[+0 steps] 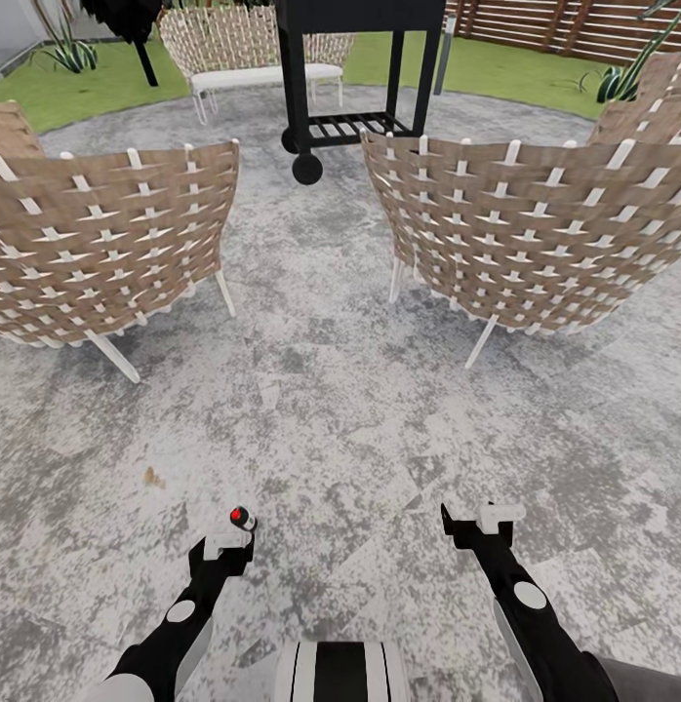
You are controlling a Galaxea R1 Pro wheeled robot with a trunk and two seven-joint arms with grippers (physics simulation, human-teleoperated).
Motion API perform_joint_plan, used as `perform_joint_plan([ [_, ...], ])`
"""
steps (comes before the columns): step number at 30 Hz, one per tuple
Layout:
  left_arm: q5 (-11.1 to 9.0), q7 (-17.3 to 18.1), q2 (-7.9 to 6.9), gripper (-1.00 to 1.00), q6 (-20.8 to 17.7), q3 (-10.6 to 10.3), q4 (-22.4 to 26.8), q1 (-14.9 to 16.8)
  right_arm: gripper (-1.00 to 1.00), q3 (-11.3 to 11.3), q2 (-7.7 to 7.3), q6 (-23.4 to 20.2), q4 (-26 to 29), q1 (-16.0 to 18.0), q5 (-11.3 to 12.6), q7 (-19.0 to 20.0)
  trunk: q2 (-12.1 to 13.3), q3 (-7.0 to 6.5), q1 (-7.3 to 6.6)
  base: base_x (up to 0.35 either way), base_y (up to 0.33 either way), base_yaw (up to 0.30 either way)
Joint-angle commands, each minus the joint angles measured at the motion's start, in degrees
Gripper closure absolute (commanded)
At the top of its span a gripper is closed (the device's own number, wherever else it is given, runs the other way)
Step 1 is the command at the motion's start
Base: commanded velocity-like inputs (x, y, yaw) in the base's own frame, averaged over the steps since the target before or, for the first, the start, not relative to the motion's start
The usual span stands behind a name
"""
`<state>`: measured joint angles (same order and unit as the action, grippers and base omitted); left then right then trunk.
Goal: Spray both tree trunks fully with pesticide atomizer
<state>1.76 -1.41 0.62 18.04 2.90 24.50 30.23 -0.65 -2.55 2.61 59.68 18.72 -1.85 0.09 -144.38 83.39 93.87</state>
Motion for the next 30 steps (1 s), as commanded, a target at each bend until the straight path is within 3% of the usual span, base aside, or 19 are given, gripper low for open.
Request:
perform_joint_plan([
  [1,0.0,0.0,0.0,-1.0,0.0,0.0,0.0,0.0,-1.0,0.0,0.0,0.0,0.0,0.0,0.0,0.0,0.0,0.08,0.0,0.0,0.0,0.0],
  [30,0.1,0.0,0.09,-1.0,0.2,0.1,-0.1,0.0,-1.0,0.0,0.0,0.0,0.0,0.0,0.0,0.0,0.0,0.34,0.0,0.06,-0.022,0.0],
])
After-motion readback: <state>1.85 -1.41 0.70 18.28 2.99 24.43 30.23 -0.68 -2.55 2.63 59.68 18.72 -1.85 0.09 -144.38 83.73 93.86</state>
